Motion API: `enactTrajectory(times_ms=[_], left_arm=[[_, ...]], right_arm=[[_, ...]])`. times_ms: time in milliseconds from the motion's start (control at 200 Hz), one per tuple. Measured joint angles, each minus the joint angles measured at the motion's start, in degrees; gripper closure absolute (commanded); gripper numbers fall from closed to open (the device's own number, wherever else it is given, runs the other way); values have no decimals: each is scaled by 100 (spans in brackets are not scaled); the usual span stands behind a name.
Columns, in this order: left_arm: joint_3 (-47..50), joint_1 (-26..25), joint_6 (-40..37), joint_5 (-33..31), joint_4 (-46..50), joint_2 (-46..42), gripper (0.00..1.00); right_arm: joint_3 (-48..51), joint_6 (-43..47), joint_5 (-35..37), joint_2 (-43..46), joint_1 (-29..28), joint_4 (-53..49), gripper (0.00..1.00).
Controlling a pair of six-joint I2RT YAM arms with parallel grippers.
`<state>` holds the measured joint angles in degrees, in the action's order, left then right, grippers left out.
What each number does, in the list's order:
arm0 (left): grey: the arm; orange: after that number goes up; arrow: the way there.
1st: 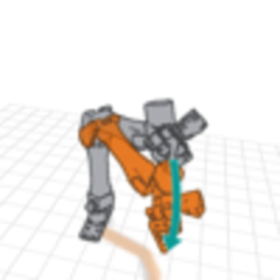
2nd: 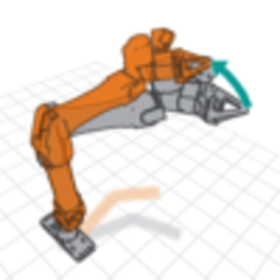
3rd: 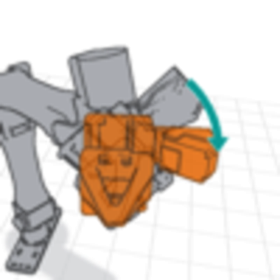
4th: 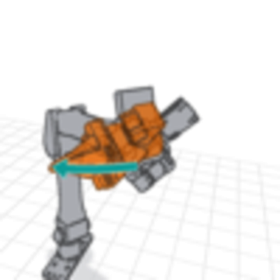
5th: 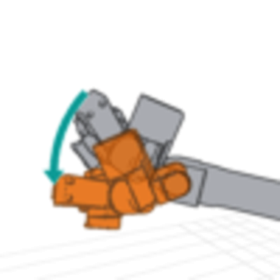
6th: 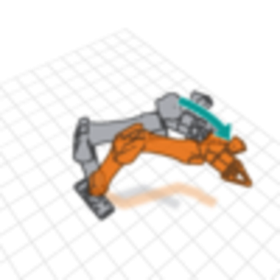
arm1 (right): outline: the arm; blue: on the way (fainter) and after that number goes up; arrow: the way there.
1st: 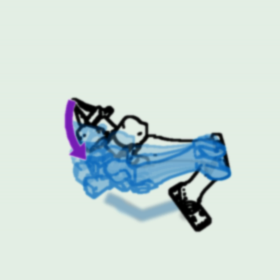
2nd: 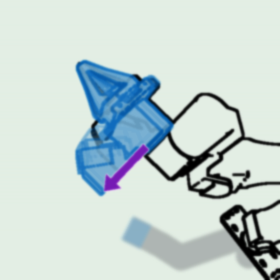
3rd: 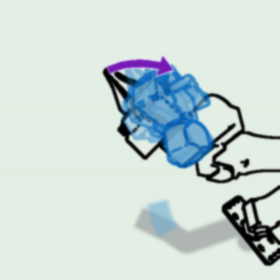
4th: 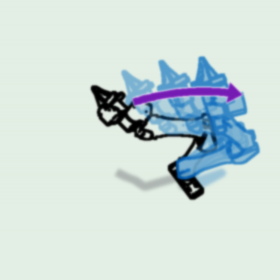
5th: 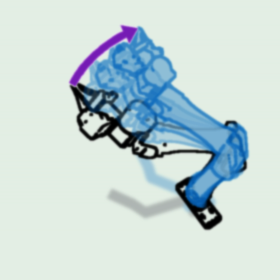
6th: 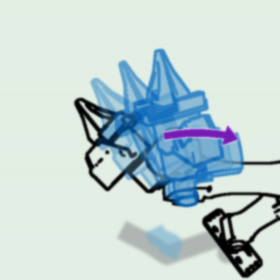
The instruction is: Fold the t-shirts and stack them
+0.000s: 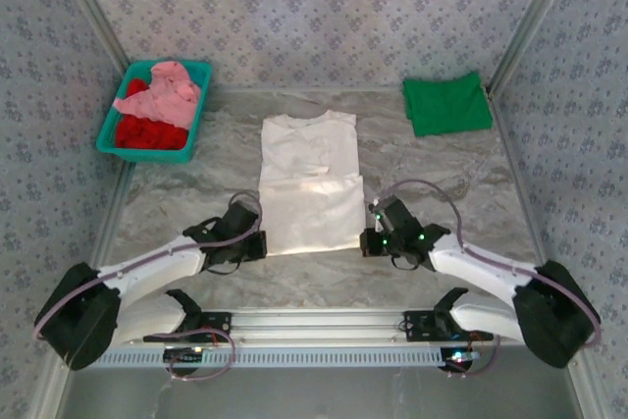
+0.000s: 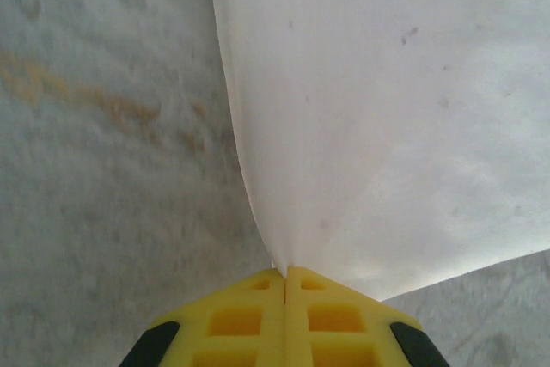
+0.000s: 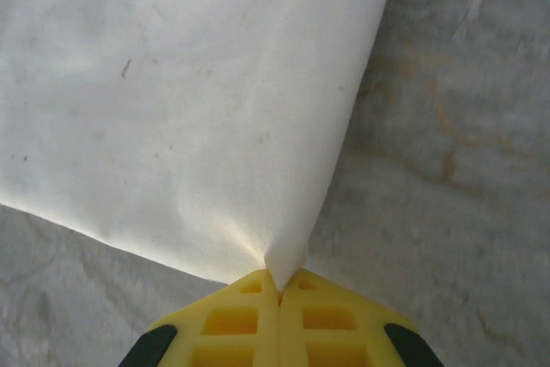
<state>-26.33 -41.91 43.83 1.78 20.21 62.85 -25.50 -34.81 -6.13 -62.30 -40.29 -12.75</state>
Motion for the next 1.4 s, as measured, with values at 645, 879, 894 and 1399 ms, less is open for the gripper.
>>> enactTrajectory(times_ms=[645, 879, 894, 1399], left_arm=[[-2131, 1215, -619, -249, 793, -282, 100], [-3473, 1961, -1340, 238, 501, 929, 100], [-3532, 2000, -1373, 260, 485, 1003, 100], [-5403, 2660, -2070, 942, 120, 3217, 100]], right_arm=[[-1770, 518, 424, -160, 658, -299, 100], [-3040, 990, 361, -1346, 1222, -28, 100], [-3115, 1010, 352, -1425, 1250, -24, 100], [-4780, 1384, -184, -3169, 2081, 273, 100]])
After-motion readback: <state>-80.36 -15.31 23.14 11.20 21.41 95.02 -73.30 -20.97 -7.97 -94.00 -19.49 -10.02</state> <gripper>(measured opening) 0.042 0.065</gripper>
